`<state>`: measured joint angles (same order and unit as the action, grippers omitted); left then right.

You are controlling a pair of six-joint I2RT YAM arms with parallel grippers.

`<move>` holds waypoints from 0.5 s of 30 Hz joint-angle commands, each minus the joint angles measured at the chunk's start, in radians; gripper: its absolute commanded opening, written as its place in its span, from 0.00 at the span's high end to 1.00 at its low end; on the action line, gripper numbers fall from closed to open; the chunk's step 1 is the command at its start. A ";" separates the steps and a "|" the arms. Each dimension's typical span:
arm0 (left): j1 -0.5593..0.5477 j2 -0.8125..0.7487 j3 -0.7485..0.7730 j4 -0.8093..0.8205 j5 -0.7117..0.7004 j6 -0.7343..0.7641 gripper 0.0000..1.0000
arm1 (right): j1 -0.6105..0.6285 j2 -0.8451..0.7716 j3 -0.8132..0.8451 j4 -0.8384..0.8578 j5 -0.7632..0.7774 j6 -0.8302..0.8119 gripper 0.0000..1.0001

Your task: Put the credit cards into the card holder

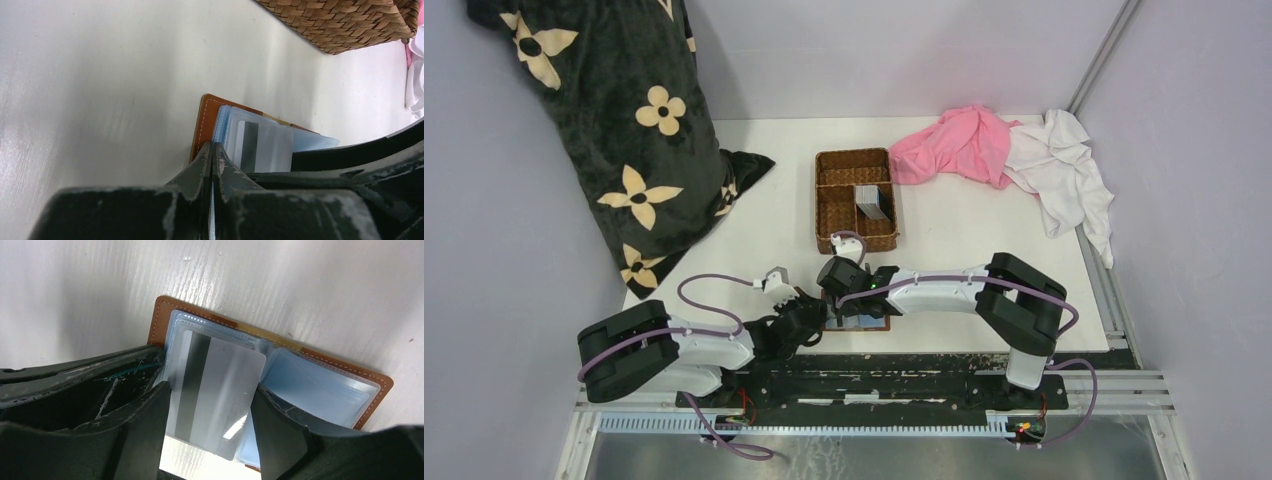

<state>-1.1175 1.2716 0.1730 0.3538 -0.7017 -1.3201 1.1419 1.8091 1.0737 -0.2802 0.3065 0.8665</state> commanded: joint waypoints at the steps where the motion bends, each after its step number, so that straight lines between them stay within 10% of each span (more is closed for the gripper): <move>1: -0.027 0.031 -0.024 -0.200 0.190 -0.001 0.95 | 0.038 0.042 0.045 -0.078 -0.092 0.003 0.34; 15: -0.040 -0.051 -0.057 -0.223 0.178 -0.014 0.96 | 0.046 0.099 0.110 -0.149 -0.052 0.023 0.23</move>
<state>-1.1294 1.1942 0.1562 0.2928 -0.6464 -1.3209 1.1576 1.8442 1.1538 -0.4301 0.2935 0.8532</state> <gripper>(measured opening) 0.054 0.760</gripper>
